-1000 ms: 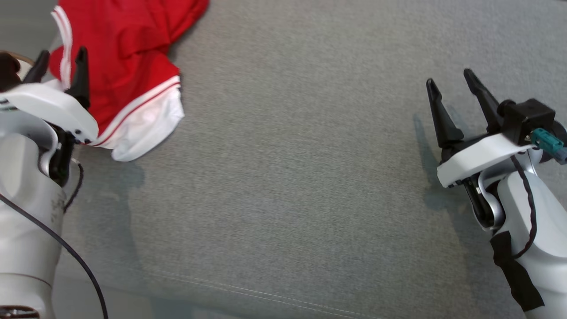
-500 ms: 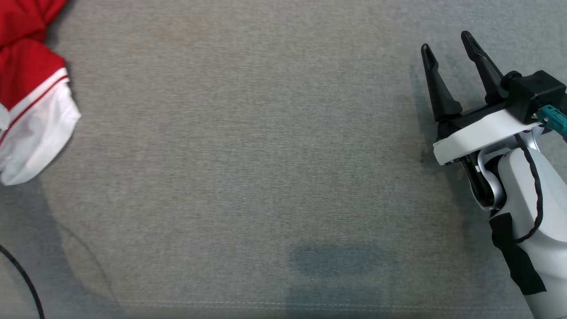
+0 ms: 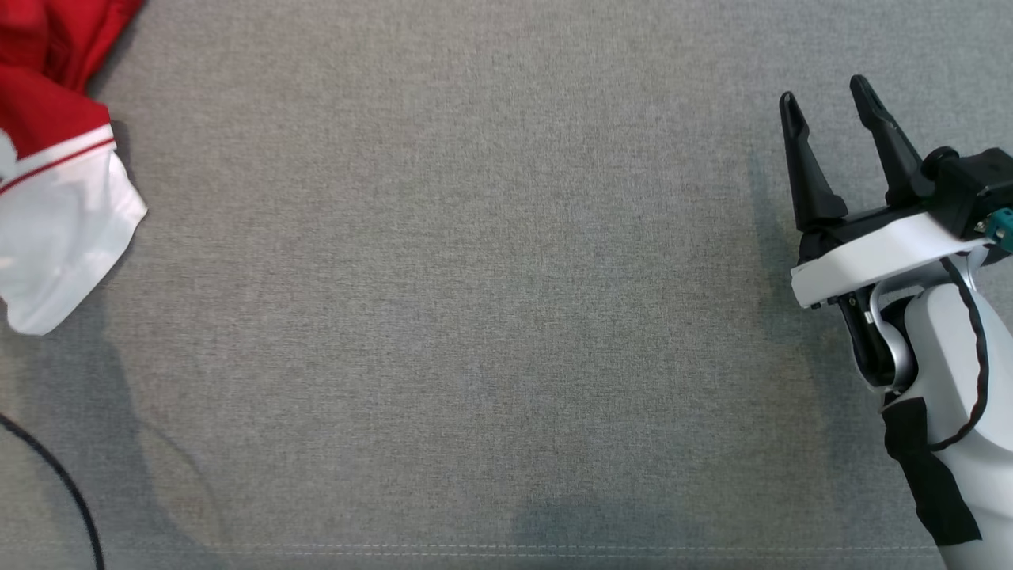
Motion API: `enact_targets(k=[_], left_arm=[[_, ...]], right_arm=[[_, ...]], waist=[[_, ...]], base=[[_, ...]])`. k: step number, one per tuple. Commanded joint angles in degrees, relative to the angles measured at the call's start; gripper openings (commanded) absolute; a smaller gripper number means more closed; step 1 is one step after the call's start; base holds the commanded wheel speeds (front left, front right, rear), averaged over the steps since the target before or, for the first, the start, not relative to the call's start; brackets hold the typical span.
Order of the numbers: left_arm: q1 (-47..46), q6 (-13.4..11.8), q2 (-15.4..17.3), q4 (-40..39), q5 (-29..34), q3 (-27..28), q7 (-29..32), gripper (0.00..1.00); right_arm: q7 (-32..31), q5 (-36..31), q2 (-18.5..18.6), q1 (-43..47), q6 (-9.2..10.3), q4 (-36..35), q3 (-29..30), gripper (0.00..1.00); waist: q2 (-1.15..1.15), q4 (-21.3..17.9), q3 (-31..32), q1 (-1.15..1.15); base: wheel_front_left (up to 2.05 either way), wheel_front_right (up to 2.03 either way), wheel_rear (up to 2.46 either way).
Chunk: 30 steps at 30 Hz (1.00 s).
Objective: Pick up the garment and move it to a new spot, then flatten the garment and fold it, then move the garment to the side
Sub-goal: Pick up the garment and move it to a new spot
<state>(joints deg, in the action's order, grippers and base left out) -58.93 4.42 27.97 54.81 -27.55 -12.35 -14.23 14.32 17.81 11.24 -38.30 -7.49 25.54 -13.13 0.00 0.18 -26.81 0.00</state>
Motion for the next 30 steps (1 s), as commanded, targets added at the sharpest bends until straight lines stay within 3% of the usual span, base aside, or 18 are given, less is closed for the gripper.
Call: enact_targets(k=[1,5,8,15,21,26,27,29,30], left_arm=[[-1.1,0.1,2.2,-4.1,0.8,0.5,-0.6,0.00],[1.3,0.5,-2.8,-13.7,2.1,-1.1,-0.7,0.00],[4.7,0.7,-8.2,-18.0,4.4,-6.2,-0.7,0.00],[11.8,1.6,-20.5,-17.7,4.8,-15.2,-0.3,0.00],[15.4,2.2,-24.5,-14.3,4.0,-21.4,-0.5,0.00],[18.2,2.3,-25.0,-15.0,-0.5,-29.9,-0.7,0.00],[18.4,1.8,-25.1,-15.3,-1.6,-31.1,-0.7,0.13],[18.6,0.6,-25.1,-17.0,-3.5,-32.4,-0.7,1.00],[18.8,-0.2,-25.1,-18.1,-4.1,-32.4,-0.7,1.00]], right_arm=[[0.7,0.6,-0.4,1.9,0.00,-1.2,-0.2,1.00],[0.7,0.9,-0.8,2.9,0.00,-1.1,0.0,1.00],[0.7,1.0,-1.0,3.4,0.00,-1.0,-0.1,1.00],[0.7,1.5,-1.6,4.2,0.00,-0.5,-0.7,1.00],[0.7,1.7,-1.7,4.3,0.00,0.2,-1.6,1.00],[0.7,1.9,-1.6,4.4,0.00,1.2,-2.3,1.00],[0.7,1.9,-1.7,4.3,0.00,1.5,-2.5,1.00],[0.7,2.0,-1.8,4.1,0.00,2.1,-3.0,1.00],[0.7,2.0,-1.8,3.9,0.00,2.1,-3.4,1.00]], waist=[[0.00,0.7,1.9,0.00],[0.00,0.6,4.4,0.00],[0.00,-0.2,6.2,0.00],[0.00,-3.7,9.0,0.00],[0.00,-6.4,9.7,0.00],[0.00,-7.6,10.2,0.00],[0.00,-7.6,10.3,0.00],[0.00,-7.2,10.7,0.00],[0.00,-6.8,10.8,0.00]], base=[[0.00,0.00,0.00],[0.00,0.00,0.00],[0.00,0.00,0.00],[0.00,0.00,0.00],[0.00,0.00,0.00],[0.00,0.00,0.00],[0.00,0.00,0.00],[0.00,0.00,0.00],[0.00,0.00,0.00]])
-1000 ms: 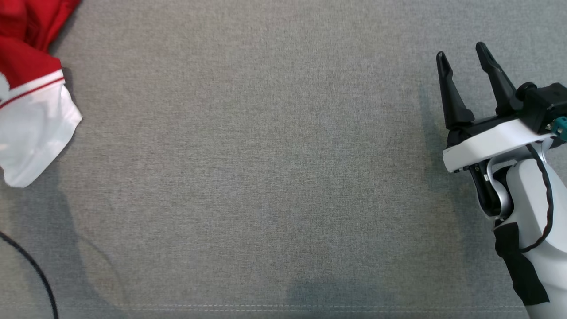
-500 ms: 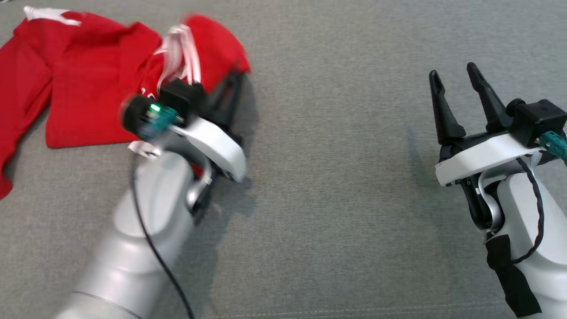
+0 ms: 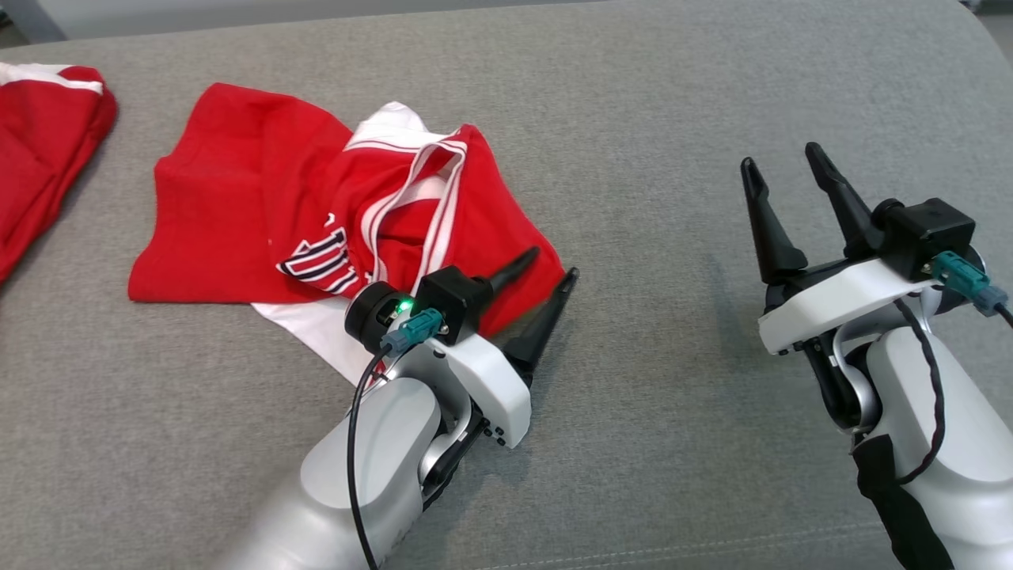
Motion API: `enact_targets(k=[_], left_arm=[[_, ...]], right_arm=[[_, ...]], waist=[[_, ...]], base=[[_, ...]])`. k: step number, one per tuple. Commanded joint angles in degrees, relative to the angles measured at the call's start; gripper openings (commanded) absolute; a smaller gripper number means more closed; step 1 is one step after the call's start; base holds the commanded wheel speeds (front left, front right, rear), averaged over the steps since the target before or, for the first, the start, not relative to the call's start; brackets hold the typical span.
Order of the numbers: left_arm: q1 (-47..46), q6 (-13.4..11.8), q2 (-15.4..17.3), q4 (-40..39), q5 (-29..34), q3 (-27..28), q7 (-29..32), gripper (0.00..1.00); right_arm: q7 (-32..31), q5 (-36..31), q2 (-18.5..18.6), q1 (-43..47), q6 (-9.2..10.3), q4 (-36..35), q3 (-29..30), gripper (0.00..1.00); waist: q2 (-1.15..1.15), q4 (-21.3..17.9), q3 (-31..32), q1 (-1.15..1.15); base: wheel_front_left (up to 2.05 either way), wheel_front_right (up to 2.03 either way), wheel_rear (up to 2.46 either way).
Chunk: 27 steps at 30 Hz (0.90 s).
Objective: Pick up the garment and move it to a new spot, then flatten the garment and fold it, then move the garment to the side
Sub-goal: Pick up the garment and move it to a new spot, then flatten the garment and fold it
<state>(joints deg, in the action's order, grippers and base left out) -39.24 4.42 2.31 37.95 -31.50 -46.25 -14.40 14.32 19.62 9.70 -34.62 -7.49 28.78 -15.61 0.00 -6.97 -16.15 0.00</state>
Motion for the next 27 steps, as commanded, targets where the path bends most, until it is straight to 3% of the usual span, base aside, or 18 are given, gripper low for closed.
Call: enact_targets(k=[1,6,9,19,27], left_arm=[[-0.7,-1.0,0.6,-2.0,-0.5,1.5,-0.6,1.00],[1.1,-3.6,0.6,-6.7,0.7,4.9,-0.6,1.00],[4.1,-4.6,0.6,-8.7,3.1,9.1,-0.6,1.00],[14.4,-4.0,1.5,-10.7,8.4,20.5,-0.6,1.00],[20.5,-3.1,1.1,-11.5,11.3,28.1,-0.6,1.00]], right_arm=[[0.7,0.3,-0.2,0.1,0.00,-1.2,-1.3,1.00],[0.7,0.5,-0.3,-0.4,0.00,-1.7,-4.8,1.00],[0.7,1.2,-0.4,-0.6,0.00,-1.5,-9.9,1.00],[0.7,5.7,0.3,-0.7,0.00,2.6,-24.2,1.00],[0.7,9.8,1.2,-0.7,0.00,5.3,-32.5,1.00]], waist=[[0.00,0.9,0.4,0.00],[0.00,4.7,1.9,0.00],[0.00,8.9,3.5,0.00],[0.00,18.3,5.9,0.00],[0.00,20.7,6.8,0.00]], base=[[0.00,0.00,0.00],[0.00,0.00,0.00],[0.00,0.00,0.00],[0.00,0.00,0.00],[0.00,0.00,0.00]])
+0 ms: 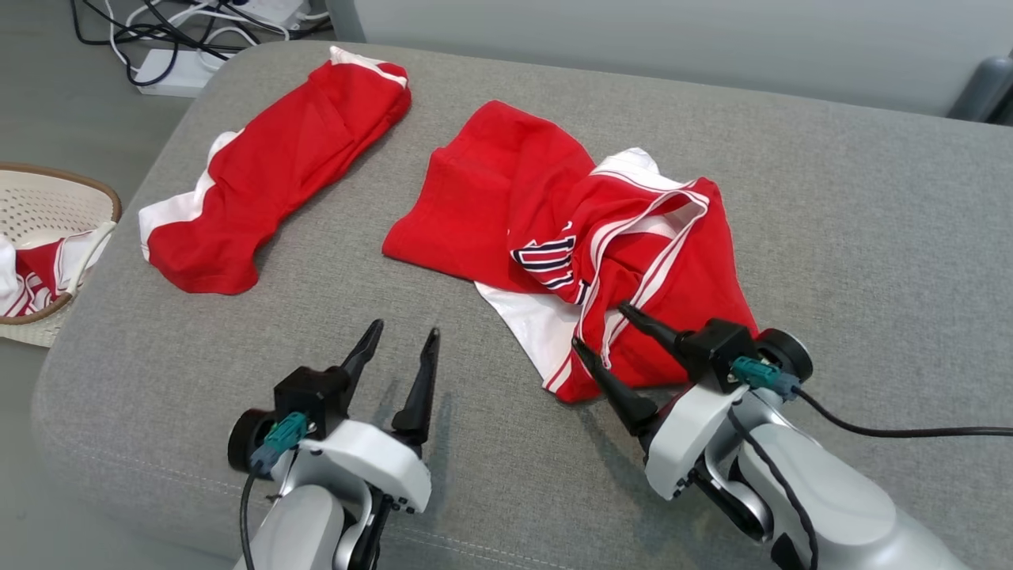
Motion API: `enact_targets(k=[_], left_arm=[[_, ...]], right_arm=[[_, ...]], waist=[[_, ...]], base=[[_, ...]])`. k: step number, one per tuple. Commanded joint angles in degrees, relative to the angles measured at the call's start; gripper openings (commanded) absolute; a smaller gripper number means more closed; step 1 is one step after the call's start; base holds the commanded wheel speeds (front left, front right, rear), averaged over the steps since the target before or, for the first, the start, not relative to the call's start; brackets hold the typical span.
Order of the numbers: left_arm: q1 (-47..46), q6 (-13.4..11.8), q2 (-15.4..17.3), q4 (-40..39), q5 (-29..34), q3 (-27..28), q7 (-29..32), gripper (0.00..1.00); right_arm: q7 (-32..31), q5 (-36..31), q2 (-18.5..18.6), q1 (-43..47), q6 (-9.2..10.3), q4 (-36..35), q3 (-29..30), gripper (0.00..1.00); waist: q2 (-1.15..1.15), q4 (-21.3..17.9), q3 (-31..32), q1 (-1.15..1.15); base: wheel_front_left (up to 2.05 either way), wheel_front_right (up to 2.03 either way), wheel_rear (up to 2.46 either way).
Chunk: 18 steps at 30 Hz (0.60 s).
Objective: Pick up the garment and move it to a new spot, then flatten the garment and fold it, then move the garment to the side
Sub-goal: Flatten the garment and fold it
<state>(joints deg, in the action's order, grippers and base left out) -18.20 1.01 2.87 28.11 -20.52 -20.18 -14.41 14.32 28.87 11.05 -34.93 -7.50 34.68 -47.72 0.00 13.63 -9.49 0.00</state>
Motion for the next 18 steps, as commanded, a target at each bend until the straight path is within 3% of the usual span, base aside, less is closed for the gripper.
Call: enact_targets(k=[1,11,18], left_arm=[[0.0,0.4,0.5,-1.7,0.5,2.8,-0.6,1.00],[3.2,1.4,0.1,-2.2,2.0,7.6,-0.6,1.00],[3.4,1.7,0.0,-2.2,1.1,7.2,-0.6,1.00]], right_arm=[[0.7,0.9,-0.1,-0.4,0.01,-0.4,-1.0,1.00],[0.3,2.6,0.5,-1.2,0.01,4.4,-7.6,1.00],[-0.6,0.9,-0.9,-4.8,0.01,11.1,-10.5,1.00]], waist=[[0.00,0.2,0.2,0.00],[0.00,0.5,0.8,0.00],[0.00,2.0,1.1,0.00]], base=[[0.00,0.00,0.00],[0.00,0.00,0.00],[0.00,0.00,0.00]])
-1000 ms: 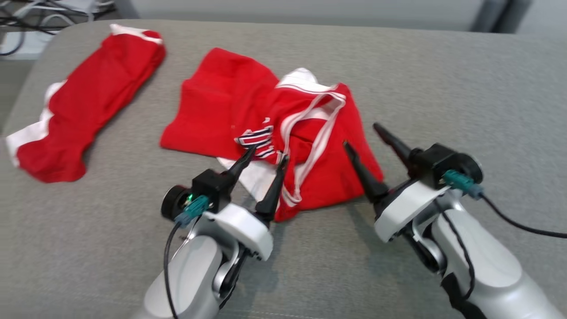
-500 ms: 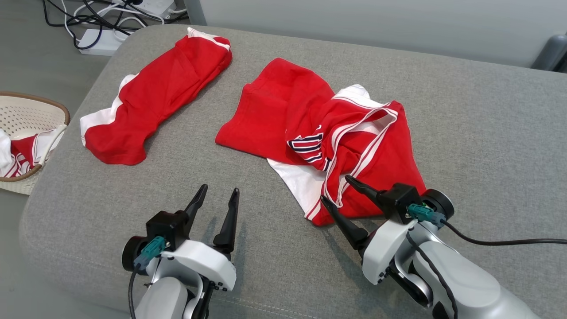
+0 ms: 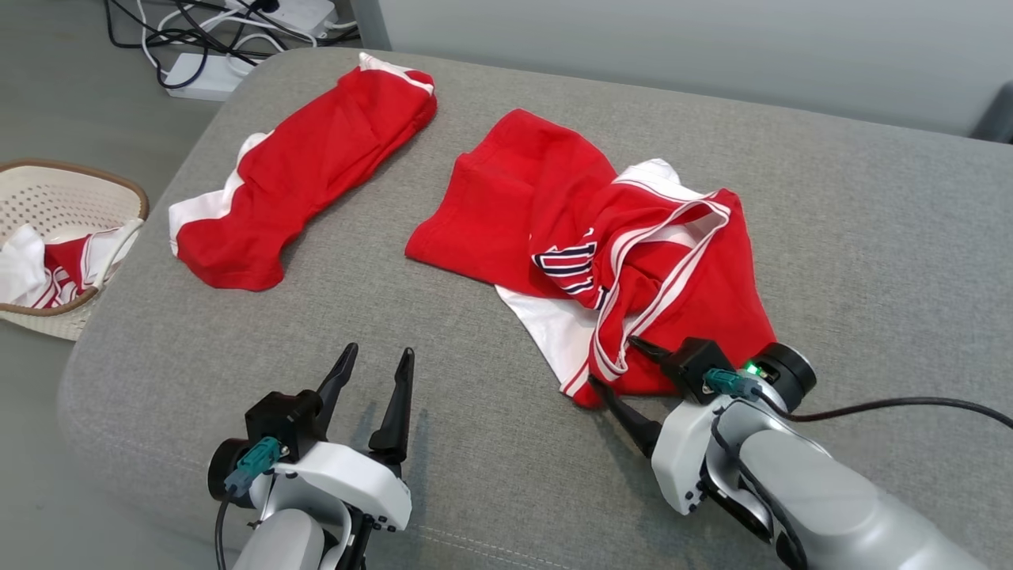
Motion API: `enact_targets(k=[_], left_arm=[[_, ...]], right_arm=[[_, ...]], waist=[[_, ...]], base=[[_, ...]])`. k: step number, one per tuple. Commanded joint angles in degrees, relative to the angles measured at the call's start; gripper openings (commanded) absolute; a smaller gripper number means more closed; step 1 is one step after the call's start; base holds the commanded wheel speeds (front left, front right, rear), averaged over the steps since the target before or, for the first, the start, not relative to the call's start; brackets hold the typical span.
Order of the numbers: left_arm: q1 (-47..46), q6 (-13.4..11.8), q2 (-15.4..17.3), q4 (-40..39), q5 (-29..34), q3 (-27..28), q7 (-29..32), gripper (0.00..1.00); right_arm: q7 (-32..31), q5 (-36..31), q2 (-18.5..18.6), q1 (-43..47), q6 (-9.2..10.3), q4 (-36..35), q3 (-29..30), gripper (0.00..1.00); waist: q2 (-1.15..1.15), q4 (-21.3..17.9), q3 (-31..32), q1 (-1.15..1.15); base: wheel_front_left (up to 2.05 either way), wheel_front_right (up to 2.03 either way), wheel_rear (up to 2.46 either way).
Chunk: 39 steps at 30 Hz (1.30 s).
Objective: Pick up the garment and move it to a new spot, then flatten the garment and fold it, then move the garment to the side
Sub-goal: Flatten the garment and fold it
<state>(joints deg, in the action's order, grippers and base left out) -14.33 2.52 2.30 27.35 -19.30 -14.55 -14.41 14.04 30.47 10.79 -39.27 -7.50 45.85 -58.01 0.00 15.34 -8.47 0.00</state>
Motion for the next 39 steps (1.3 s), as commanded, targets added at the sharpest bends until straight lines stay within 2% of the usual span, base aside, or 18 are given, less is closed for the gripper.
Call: enact_targets(k=[1,2,4,5,9,13,17,24,29,39], left_arm=[[-0.5,0.2,0.6,-1.4,-0.2,1.4,-0.6,1.00],[-0.4,0.2,0.6,-1.3,-0.3,1.3,-0.6,1.00],[-0.3,0.1,0.6,-1.3,-0.6,1.0,-0.6,1.00],[-0.3,0.1,0.6,-1.3,-0.8,0.8,-0.6,1.00],[0.1,-0.1,0.6,-1.4,-1.2,0.7,-0.6,1.00],[0.9,-0.3,0.6,-1.5,-1.5,0.9,-0.6,1.00],[1.2,0.0,0.6,-1.5,-1.5,1.2,-0.6,1.00],[-0.2,0.3,0.6,-1.5,-2.1,0.3,-0.6,1.00],[-2.1,0.4,0.6,-1.2,-2.7,-1.9,-0.6,1.00],[-7.7,0.4,0.6,2.2,-2.5,-7.2,-0.6,1.00]], right_arm=[[-1.0,-1.0,-1.0,-0.9,0.01,1.3,-0.4,1.00],[-2.2,-1.1,-1.5,-1.1,0.01,2.9,-0.7,0.56],[-4.1,-1.1,-2.3,-1.8,0.01,5.2,-1.4,0.13],[-4.7,-0.8,-2.7,-2.1,0.01,5.8,-1.8,0.00],[-4.1,1.3,-3.5,-4.4,0.01,5.2,-2.7,0.00],[-0.6,4.5,-2.6,-8.0,0.01,2.7,1.2,0.00],[0.8,6.1,0.7,-11.4,0.01,-0.2,8.5,0.00],[0.9,4.3,7.2,-13.7,0.01,-3.5,18.6,0.00],[-0.2,3.3,9.4,-12.7,0.01,0.0,21.6,0.00],[-0.7,2.3,12.8,-6.5,0.01,13.0,27.4,0.00]], waist=[[0.00,0.6,0.1,0.00],[0.00,0.9,0.2,0.00],[0.00,1.4,0.2,0.00],[0.00,1.7,0.3,0.00],[0.00,2.2,0.7,0.00],[0.00,1.7,1.6,0.00],[0.00,0.1,2.4,0.00],[0.00,-3.9,2.6,0.00],[0.00,-5.5,2.1,0.00],[0.00,-6.8,-1.0,0.00]], base=[[0.00,0.00,0.00],[0.00,0.00,0.00],[0.00,0.00,0.00],[0.00,0.00,0.00],[0.00,0.00,0.00],[0.00,0.00,0.00],[0.00,0.00,0.00],[0.00,0.00,0.00],[0.00,0.00,0.00],[0.00,0.00,0.00]])
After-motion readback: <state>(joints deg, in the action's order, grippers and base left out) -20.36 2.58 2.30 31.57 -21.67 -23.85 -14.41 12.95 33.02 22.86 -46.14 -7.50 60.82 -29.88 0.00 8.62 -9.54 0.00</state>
